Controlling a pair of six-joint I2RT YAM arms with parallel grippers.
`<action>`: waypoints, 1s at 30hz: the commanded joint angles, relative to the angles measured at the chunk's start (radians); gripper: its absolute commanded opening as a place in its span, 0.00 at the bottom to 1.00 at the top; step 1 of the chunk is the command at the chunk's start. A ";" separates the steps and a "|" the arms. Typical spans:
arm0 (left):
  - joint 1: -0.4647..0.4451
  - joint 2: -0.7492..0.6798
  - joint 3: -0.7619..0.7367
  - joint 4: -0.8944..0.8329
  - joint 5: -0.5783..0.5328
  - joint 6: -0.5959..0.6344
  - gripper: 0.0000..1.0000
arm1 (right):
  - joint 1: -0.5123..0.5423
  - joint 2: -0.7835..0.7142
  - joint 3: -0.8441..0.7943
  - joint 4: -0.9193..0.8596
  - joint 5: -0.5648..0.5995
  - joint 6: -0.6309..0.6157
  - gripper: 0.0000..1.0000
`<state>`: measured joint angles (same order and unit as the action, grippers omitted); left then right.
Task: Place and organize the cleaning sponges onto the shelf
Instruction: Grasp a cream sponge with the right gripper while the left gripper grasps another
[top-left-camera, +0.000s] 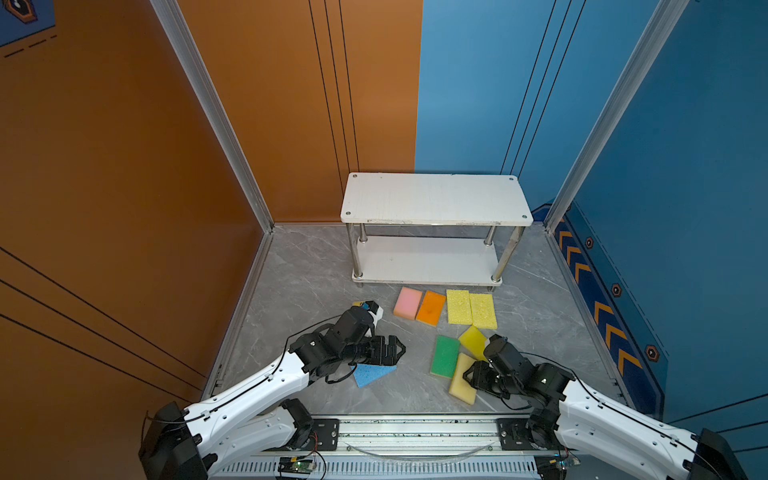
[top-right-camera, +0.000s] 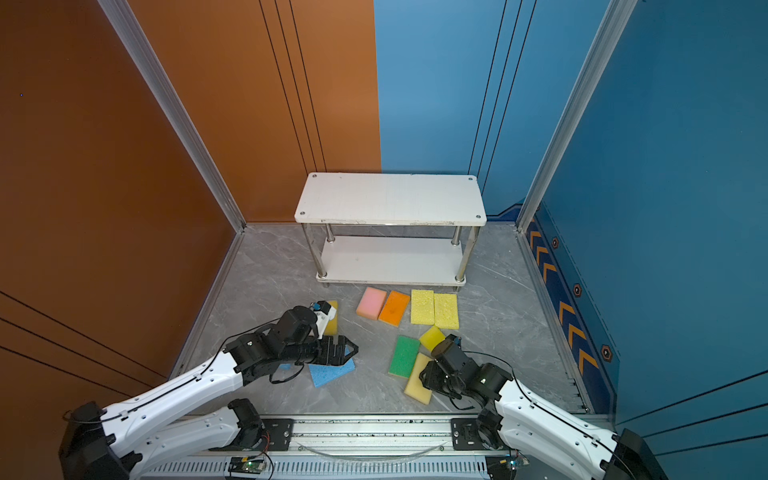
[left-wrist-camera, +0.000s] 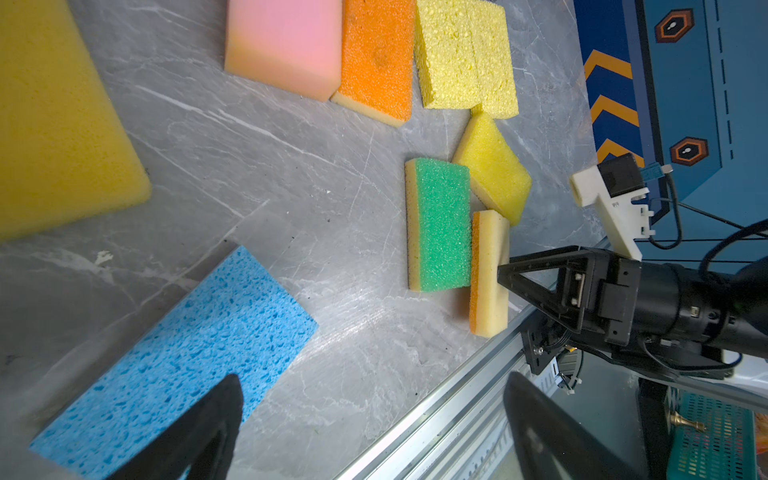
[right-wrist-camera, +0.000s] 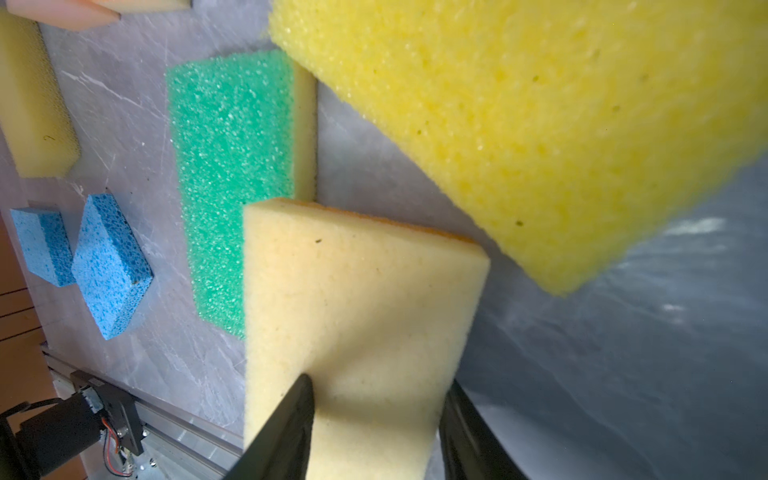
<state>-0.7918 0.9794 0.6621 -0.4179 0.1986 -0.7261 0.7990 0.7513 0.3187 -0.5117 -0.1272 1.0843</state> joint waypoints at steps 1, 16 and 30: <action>0.012 0.000 0.023 0.002 0.025 0.008 0.98 | 0.006 0.018 -0.015 0.009 0.003 0.011 0.43; 0.071 -0.054 0.015 0.019 0.101 -0.001 0.98 | 0.050 -0.010 0.172 -0.165 0.077 -0.077 0.00; 0.105 -0.027 -0.021 0.378 0.378 -0.105 0.99 | 0.037 0.404 0.718 -0.182 -0.150 -0.478 0.00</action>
<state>-0.6865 0.9565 0.6365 -0.1036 0.5106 -0.8207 0.8433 1.1042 0.9573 -0.6628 -0.2008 0.7296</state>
